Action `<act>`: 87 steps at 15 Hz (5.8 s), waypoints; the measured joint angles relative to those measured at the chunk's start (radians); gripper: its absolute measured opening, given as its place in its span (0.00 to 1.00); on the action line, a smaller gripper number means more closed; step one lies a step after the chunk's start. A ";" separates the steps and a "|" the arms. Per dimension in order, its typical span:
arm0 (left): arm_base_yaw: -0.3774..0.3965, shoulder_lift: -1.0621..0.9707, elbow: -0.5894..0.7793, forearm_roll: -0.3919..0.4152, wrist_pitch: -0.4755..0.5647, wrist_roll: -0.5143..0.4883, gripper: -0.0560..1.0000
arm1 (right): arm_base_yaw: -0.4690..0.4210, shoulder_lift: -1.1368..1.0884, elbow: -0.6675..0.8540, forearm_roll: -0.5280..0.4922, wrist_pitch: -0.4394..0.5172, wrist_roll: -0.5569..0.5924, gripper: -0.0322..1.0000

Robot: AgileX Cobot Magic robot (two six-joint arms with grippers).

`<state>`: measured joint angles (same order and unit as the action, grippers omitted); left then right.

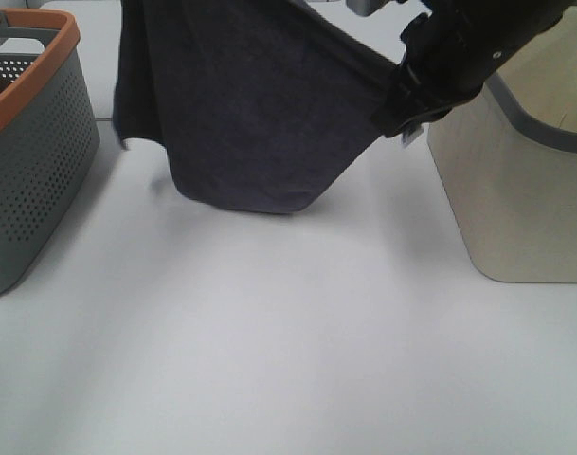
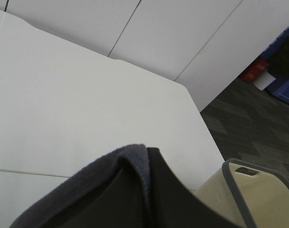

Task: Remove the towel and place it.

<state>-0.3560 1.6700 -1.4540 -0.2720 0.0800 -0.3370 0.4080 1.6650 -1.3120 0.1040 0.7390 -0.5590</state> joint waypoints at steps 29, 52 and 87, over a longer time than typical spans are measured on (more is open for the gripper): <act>0.117 0.328 -0.042 0.916 -0.667 -0.558 0.05 | -0.118 0.419 -0.649 -0.207 -0.143 0.127 0.05; 0.105 0.216 0.903 1.076 -0.851 -0.417 0.05 | 0.052 0.129 0.432 -0.149 -0.443 0.097 0.05; 0.105 -0.084 0.906 1.226 -0.509 -0.828 0.85 | 0.089 -0.152 0.432 -0.189 -0.139 -0.109 0.74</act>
<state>-0.2510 1.5860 -0.5480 0.9540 -0.4290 -1.1650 0.4970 1.5130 -0.8800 -0.0850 0.6000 -0.6680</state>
